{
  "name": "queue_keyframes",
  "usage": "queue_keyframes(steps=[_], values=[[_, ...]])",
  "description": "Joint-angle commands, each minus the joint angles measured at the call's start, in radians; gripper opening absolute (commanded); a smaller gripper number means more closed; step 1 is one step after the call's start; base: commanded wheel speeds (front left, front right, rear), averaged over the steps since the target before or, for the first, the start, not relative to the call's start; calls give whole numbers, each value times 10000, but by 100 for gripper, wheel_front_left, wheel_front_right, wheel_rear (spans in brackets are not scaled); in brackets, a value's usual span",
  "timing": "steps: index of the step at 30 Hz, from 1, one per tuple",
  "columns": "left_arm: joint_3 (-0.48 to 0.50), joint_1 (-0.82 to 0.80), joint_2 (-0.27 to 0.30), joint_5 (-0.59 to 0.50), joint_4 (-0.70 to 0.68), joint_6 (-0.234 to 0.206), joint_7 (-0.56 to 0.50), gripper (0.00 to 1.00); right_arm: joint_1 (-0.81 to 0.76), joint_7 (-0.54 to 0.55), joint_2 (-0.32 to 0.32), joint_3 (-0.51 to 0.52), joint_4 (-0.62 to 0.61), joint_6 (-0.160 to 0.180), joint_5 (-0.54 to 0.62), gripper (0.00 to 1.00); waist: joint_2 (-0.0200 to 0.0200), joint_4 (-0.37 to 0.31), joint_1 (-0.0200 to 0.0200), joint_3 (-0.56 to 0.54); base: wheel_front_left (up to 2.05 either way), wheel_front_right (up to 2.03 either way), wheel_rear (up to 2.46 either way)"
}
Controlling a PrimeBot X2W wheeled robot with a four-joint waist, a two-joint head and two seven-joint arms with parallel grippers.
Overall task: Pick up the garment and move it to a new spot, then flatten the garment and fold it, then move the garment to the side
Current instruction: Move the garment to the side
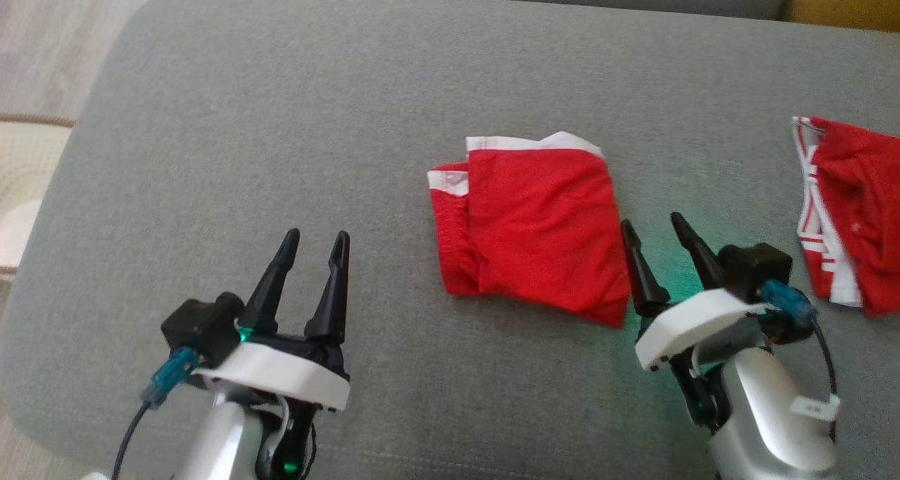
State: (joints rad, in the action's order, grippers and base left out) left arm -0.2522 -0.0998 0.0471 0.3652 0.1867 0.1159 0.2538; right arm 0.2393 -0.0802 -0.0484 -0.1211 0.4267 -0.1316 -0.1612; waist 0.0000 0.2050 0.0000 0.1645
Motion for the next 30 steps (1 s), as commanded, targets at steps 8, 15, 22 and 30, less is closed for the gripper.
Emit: queue_keyframes(steps=[8, 15, 22, 30], values=[[117, -477, 31, 44, -210, 76, 80, 100, 1279, 338, -19, -525, 1758, 9, -588, 100, 0, 646, 0, 321, 0, 0, 0], [214, -535, 31, 40, -211, 81, 80, 100, 1903, 258, -18, -1097, 2902, 9, -613, 0, 0, 628, 0, 434, 0, 0, 0], [351, -581, 31, -18, -251, 67, 80, 100, 2533, -662, -252, -1459, 3011, 9, 1122, 0, 0, 44, 0, 472, 0, 0, 0], [484, -747, 31, -113, -400, 94, 80, 100, 3048, -933, -1807, -2253, 1677, 9, 2994, 0, 0, -1210, 0, 592, 0, 0, 0]])
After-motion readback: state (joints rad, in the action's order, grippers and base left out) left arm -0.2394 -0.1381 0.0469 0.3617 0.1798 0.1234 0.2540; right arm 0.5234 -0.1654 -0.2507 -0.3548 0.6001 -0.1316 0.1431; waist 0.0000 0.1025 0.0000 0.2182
